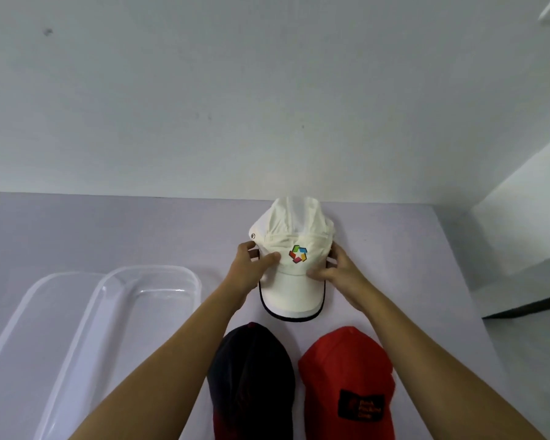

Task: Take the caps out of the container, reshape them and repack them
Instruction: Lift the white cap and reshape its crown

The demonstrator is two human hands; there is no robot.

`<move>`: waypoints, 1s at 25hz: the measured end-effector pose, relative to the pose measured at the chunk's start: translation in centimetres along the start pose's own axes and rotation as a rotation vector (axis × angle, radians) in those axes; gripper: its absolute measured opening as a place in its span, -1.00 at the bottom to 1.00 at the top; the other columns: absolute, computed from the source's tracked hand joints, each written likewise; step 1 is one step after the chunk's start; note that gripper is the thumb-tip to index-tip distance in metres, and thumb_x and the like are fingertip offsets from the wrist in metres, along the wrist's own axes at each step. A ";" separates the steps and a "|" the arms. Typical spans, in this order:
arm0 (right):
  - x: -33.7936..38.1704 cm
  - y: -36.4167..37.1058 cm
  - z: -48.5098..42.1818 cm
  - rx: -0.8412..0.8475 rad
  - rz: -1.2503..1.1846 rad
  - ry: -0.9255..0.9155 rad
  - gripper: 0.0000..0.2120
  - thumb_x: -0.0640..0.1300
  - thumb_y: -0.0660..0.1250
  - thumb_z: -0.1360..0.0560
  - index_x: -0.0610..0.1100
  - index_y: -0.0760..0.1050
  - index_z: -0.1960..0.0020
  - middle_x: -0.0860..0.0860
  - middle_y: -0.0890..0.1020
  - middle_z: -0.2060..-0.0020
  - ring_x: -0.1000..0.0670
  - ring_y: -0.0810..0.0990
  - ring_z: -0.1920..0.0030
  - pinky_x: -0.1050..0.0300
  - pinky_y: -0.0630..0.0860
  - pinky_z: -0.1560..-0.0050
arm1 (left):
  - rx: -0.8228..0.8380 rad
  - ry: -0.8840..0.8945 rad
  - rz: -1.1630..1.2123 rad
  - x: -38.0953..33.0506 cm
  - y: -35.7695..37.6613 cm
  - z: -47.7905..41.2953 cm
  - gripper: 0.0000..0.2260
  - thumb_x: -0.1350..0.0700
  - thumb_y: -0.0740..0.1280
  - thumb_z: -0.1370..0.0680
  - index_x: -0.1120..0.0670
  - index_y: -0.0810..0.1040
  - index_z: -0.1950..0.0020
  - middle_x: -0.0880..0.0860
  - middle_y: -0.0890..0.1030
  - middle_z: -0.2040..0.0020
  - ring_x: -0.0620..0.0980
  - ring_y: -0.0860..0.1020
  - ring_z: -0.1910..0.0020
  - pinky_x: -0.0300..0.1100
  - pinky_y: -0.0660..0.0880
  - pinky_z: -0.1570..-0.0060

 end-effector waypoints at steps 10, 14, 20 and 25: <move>-5.0 -0.5 -1.3 -0.005 0.099 -0.054 0.00 -0.34 0.56 -0.21 0.02 0.08 -0.47 -0.02 0.35 -0.31 -0.08 0.41 -0.32 -0.17 0.52 -0.18 | 0.092 0.068 -0.304 1.8 -1.0 -4.0 -0.14 -0.18 0.41 -0.19 -0.25 0.14 -0.45 -0.09 0.06 -0.51 0.10 0.14 -0.48 0.19 0.22 -0.37; -5.0 -0.6 -1.0 0.000 0.189 -0.112 0.02 -0.24 0.59 -0.22 0.11 0.04 -0.45 0.07 0.31 -0.30 -0.01 0.36 -0.35 0.12 0.45 -0.20 | 0.216 0.281 -0.316 0.1 -0.9 -4.1 -0.44 -0.21 0.42 -0.29 -0.06 0.48 -0.24 0.03 0.57 -0.22 0.02 0.54 -0.20 0.09 0.48 -0.24; -2.3 -2.0 -1.3 0.004 0.647 -0.461 0.02 0.02 0.54 -0.25 0.05 -0.04 -0.49 0.04 0.09 -0.50 0.08 0.03 -0.50 0.14 0.08 -0.44 | 0.339 0.361 -0.443 -0.9 -0.4 -4.3 -0.53 -0.20 0.36 -0.39 0.23 0.56 0.10 0.14 0.61 0.18 0.02 0.57 0.16 0.05 0.51 0.06; 0.5 -2.2 -1.7 0.171 0.634 -0.275 -0.60 -0.03 0.49 -0.37 -0.04 0.54 -0.19 0.04 0.63 -0.02 0.11 0.58 -0.01 0.17 0.50 -0.01 | 0.306 0.470 -0.641 -1.5 -0.2 -3.7 -0.68 -0.12 0.32 -0.51 0.14 0.54 0.08 0.18 0.64 0.15 0.12 0.59 0.21 0.03 0.51 0.19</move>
Point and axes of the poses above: each hand's wrist, its own z-axis away from the middle knuckle, its own y-axis out of the palm, x = y × z, the point moved 1 cm from there along -z, towards the middle knuckle
